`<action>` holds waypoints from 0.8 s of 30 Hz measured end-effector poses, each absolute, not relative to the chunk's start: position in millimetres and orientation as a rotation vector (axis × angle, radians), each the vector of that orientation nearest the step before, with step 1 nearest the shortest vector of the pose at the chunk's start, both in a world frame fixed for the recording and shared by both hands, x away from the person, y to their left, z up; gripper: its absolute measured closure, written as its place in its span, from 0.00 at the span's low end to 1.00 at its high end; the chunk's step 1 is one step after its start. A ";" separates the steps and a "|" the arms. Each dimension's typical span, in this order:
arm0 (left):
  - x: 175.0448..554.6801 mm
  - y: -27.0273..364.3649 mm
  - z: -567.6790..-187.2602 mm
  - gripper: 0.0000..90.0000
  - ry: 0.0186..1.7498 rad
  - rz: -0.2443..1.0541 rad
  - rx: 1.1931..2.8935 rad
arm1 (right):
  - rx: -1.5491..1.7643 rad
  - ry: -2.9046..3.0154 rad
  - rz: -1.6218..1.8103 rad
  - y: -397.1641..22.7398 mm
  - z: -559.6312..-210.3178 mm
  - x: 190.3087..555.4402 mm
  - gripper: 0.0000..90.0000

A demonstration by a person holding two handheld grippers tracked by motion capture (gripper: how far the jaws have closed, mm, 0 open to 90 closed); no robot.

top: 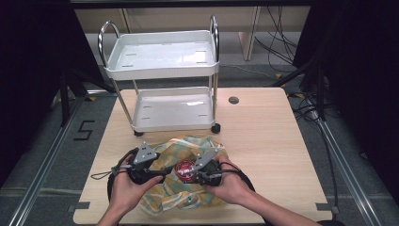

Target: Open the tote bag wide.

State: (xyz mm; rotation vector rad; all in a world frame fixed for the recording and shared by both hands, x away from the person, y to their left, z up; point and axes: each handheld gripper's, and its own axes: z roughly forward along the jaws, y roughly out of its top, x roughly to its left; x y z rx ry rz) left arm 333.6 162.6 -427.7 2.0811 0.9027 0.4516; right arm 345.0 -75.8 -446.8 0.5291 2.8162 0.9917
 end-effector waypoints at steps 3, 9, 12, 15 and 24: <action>333.1 160.9 -427.2 0.36 0.898 0.442 2.084 | 0.526 2.820 0.999 -73.5 -447.0 344.6 1.00; 331.6 158.9 -426.8 0.35 0.896 0.436 2.083 | 0.514 2.829 0.978 -74.2 -448.5 342.4 1.00; 331.9 159.4 -426.4 0.35 0.894 0.445 2.089 | 0.546 2.820 0.939 -78.0 -449.3 343.6 1.00; 331.6 159.5 -426.6 0.34 0.896 0.452 2.089 | 0.566 2.818 0.937 -77.4 -450.7 345.9 1.00; 331.5 157.9 -428.0 0.34 0.886 0.438 2.100 | 0.557 2.833 0.945 -68.8 -453.5 344.1 1.00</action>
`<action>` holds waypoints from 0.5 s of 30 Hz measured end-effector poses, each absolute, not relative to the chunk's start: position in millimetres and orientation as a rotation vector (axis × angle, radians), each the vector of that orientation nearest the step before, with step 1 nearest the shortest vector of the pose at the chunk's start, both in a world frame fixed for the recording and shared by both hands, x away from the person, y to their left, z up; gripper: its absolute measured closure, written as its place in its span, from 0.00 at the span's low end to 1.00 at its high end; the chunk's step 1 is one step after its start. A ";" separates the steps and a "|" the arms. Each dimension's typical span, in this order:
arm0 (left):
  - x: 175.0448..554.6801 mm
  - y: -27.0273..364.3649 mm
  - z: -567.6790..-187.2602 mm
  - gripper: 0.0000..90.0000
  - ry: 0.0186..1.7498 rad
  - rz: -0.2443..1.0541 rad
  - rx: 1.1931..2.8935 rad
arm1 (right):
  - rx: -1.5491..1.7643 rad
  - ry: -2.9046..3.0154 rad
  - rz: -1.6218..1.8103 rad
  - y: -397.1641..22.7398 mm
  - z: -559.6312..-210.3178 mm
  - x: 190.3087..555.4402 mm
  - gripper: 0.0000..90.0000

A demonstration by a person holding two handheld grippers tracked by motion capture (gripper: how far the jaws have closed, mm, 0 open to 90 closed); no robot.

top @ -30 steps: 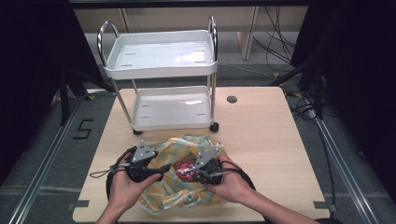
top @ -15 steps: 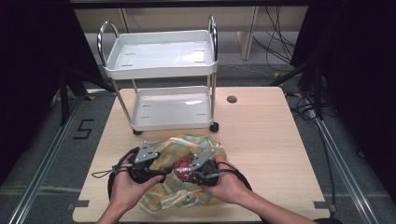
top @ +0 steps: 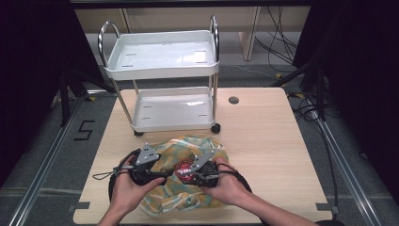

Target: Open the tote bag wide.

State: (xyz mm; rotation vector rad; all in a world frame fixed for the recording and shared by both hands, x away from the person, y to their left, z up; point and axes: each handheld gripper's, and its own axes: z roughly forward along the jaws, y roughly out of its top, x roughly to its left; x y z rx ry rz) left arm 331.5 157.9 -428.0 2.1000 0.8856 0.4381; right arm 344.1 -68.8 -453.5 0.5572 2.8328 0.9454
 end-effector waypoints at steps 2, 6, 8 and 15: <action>331.2 156.7 -428.1 0.33 0.887 0.439 2.095 | 0.541 2.839 0.937 -67.8 -453.1 343.6 1.00; 330.8 157.3 -427.9 0.33 0.894 0.444 2.093 | 0.559 2.830 0.933 -71.7 -450.7 342.9 1.00; 332.1 157.9 -427.8 0.33 0.882 0.459 2.098 | 0.561 2.821 0.928 -74.2 -448.4 344.3 1.00; 331.0 156.8 -428.4 0.33 0.890 0.449 2.091 | 0.567 2.819 0.948 -70.2 -449.1 344.8 1.00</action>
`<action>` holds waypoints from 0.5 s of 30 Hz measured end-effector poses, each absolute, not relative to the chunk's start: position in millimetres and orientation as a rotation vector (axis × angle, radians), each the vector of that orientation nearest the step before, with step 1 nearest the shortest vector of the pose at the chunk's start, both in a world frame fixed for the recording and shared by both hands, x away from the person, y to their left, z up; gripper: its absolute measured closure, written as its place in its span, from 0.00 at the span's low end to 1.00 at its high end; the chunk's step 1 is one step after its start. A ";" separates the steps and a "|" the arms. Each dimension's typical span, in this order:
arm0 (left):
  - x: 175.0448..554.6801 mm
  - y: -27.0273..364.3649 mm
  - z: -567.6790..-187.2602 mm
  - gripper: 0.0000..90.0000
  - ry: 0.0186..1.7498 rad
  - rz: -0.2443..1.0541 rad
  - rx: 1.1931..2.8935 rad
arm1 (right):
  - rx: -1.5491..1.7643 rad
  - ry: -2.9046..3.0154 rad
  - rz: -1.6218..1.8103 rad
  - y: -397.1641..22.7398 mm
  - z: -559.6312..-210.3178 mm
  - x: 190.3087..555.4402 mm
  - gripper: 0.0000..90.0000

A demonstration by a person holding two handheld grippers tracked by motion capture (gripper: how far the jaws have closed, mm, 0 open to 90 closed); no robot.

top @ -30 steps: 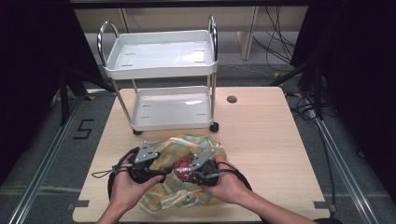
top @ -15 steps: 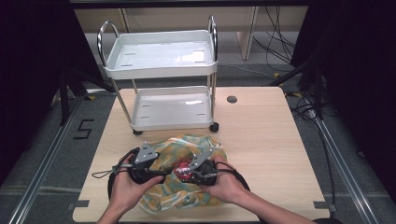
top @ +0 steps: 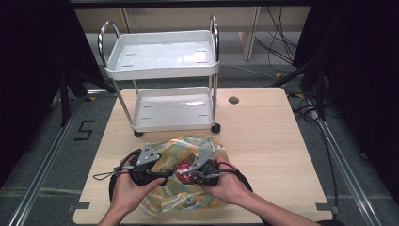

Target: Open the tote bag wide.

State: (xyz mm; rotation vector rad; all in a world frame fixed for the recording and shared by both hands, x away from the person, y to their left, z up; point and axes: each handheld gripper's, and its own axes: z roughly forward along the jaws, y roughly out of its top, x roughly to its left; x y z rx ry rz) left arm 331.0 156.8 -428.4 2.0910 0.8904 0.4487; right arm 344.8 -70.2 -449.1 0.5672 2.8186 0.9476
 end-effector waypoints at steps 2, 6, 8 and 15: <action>330.9 156.3 -428.7 0.32 0.888 0.447 2.095 | 0.557 2.830 0.940 -68.6 -450.6 343.9 1.00; 330.5 153.0 -430.1 0.32 0.879 0.433 2.092 | 0.538 2.833 0.950 -66.1 -453.3 342.1 1.00; 329.3 150.8 -430.8 0.32 0.875 0.427 2.092 | 0.542 2.843 0.954 -67.4 -451.7 341.3 1.00; 327.6 142.5 -433.1 0.30 0.851 0.396 2.108 | 0.580 2.778 1.017 -89.2 -434.0 344.8 0.99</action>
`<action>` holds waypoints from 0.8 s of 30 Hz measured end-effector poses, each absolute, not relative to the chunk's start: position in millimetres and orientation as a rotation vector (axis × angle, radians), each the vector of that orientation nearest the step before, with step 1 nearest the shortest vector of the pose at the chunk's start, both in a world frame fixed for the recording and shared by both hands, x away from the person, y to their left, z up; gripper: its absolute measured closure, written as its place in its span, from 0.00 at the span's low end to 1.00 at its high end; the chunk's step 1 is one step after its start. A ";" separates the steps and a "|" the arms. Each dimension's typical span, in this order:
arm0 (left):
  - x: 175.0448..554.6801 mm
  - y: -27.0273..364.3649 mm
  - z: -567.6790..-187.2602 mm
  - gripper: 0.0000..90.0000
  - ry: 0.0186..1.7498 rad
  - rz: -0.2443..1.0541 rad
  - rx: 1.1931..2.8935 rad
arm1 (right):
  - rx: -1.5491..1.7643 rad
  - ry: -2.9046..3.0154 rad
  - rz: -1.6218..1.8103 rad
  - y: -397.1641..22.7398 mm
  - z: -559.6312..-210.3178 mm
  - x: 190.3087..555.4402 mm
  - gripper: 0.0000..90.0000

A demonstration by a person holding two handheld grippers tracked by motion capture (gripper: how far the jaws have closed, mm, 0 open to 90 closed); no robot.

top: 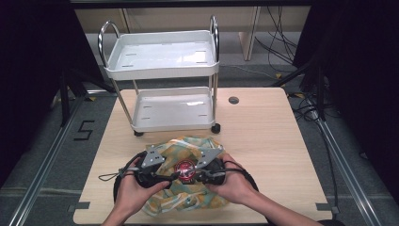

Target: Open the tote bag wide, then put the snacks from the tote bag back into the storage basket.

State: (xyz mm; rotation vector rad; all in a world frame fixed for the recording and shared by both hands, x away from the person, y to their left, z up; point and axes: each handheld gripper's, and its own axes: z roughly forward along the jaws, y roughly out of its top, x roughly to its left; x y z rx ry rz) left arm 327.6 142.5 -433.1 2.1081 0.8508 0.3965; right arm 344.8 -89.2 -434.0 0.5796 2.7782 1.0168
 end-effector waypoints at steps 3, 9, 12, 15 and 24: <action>327.9 137.6 -433.7 0.29 0.837 0.389 2.124 | 0.634 2.732 1.048 -103.8 -425.0 348.0 0.97; 328.2 126.8 -439.2 0.26 0.829 0.376 2.144 | 0.668 2.652 1.113 -125.9 -414.0 350.9 0.96; 326.8 123.7 -440.7 0.26 0.829 0.354 2.141 | 0.693 2.624 1.131 -134.2 -414.2 351.5 0.96; 326.5 121.6 -441.6 0.26 0.839 0.353 2.131 | 0.723 2.627 1.141 -140.3 -415.0 351.5 0.95; 328.0 113.0 -449.5 0.18 0.854 0.385 2.192 | 0.768 2.615 1.144 -151.5 -418.6 356.8 0.95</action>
